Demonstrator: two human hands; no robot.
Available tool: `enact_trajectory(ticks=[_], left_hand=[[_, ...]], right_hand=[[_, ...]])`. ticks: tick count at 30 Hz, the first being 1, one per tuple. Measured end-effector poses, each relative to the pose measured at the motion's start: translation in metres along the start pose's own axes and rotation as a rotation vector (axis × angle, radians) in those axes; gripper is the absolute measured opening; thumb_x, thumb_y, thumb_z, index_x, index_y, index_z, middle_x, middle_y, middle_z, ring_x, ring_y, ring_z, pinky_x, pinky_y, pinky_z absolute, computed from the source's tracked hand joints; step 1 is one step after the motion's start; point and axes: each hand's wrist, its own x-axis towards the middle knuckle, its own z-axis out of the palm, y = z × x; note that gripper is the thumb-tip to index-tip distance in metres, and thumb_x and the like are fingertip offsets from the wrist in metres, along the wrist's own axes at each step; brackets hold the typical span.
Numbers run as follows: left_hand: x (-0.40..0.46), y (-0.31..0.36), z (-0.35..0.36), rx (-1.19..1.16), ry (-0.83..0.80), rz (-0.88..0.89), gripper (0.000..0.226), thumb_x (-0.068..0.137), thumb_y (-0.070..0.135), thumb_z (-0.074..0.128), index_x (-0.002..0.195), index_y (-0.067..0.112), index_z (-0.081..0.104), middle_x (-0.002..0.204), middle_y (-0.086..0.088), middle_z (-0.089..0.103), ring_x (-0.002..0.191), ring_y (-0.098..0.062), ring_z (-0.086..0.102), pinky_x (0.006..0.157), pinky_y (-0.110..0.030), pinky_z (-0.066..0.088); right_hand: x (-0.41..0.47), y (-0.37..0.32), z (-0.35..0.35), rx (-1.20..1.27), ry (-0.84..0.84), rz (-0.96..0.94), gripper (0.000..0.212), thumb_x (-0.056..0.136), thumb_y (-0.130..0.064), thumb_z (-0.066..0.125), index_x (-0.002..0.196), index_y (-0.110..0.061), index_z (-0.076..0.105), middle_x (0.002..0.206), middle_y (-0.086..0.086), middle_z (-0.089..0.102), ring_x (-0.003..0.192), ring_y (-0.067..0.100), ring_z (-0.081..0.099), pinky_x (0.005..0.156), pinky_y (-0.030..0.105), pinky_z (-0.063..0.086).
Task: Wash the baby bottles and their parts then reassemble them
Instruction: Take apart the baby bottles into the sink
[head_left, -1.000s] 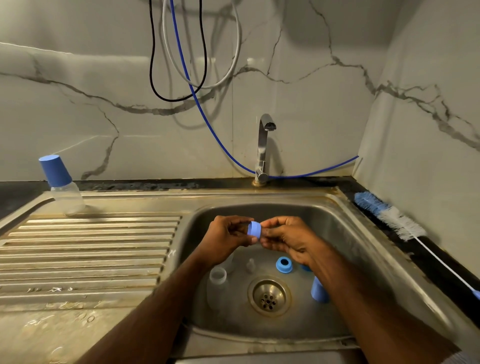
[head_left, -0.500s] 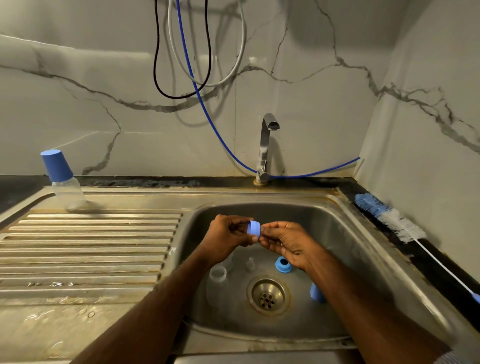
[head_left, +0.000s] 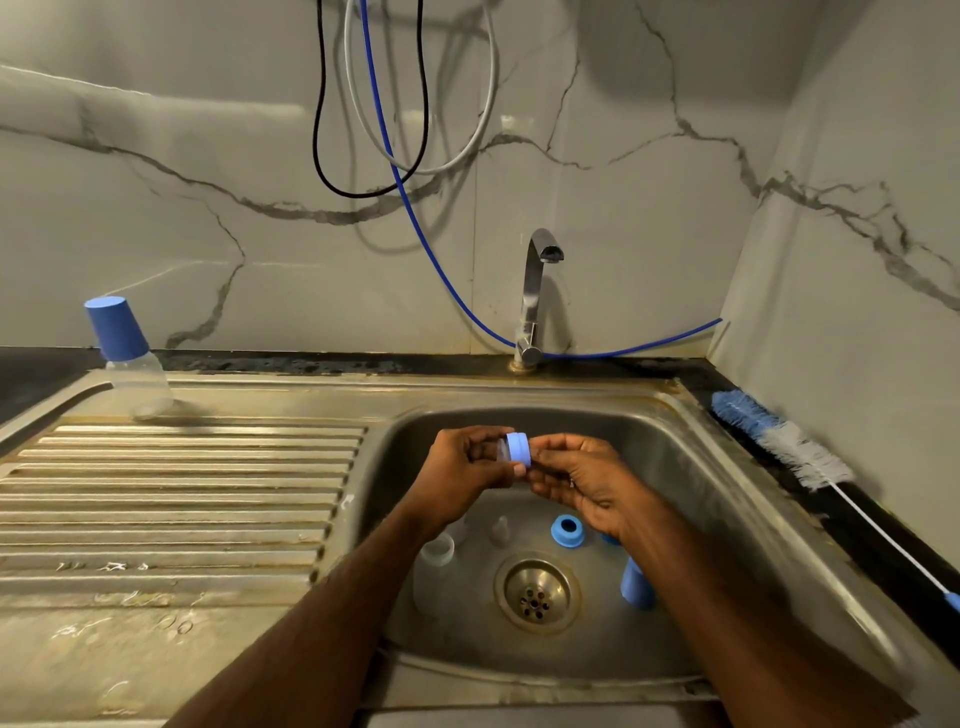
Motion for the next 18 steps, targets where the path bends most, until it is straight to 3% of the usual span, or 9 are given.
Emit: enact_trajectory(ticks=[4,8,11,14,16,18], left_hand=[[0.0,0.0,-0.003,-0.004,0.007,-0.025,0.042,0.084,0.008,0.079,0.125,0.009,0.067,0.103,-0.007,0.077,0.095,-0.02,0.075,0.084,-0.036,0.062],[0.001,-0.001,-0.005,0.02,0.001,-0.04,0.037,0.085,0.009,0.077,0.121,0.008,0.069,0.1,-0.008,0.077,0.092,-0.021,0.075,0.08,-0.031,0.062],[0.001,-0.002,-0.006,0.034,0.009,-0.052,0.033,0.085,0.012,0.078,0.117,0.009,0.071,0.098,-0.008,0.077,0.091,-0.02,0.075,0.078,-0.03,0.062],[0.002,-0.005,-0.006,0.141,0.059,-0.047,0.032,0.081,0.019,0.082,0.111,0.019,0.072,0.096,0.0,0.075,0.087,-0.011,0.073,0.073,-0.023,0.059],[0.003,-0.008,-0.008,0.229,0.111,-0.051,0.033,0.077,0.018,0.086,0.105,0.028,0.071,0.095,0.007,0.072,0.084,-0.004,0.07,0.071,-0.017,0.055],[0.003,-0.012,-0.011,0.274,0.144,-0.073,0.035,0.074,0.014,0.088,0.099,0.031,0.069,0.094,0.009,0.071,0.083,-0.002,0.069,0.07,-0.014,0.054]], right_hand=[[0.002,0.001,0.001,0.028,-0.086,0.0,0.024,0.091,-0.024,0.072,0.112,-0.013,0.072,0.103,0.014,0.076,0.09,0.027,0.076,0.071,0.034,0.059],[0.004,0.003,0.002,-0.098,-0.078,-0.078,0.033,0.081,-0.01,0.081,0.112,-0.016,0.072,0.102,0.009,0.077,0.093,0.023,0.076,0.073,0.032,0.06],[0.005,0.002,0.0,-0.08,-0.031,-0.113,0.028,0.084,-0.01,0.078,0.11,-0.017,0.072,0.1,0.006,0.077,0.088,0.019,0.076,0.071,0.03,0.06],[0.008,0.001,-0.006,-0.108,-0.004,-0.133,0.03,0.083,-0.008,0.078,0.111,-0.018,0.071,0.102,0.005,0.076,0.091,0.018,0.075,0.07,0.028,0.06],[0.011,0.002,-0.016,-0.294,0.063,-0.182,0.033,0.08,-0.006,0.081,0.11,-0.019,0.072,0.101,0.005,0.075,0.092,0.017,0.073,0.071,0.028,0.06],[0.016,0.005,-0.034,-0.695,0.089,-0.253,0.038,0.074,-0.007,0.086,0.108,-0.019,0.073,0.101,0.0,0.073,0.094,0.013,0.069,0.079,0.027,0.058]])
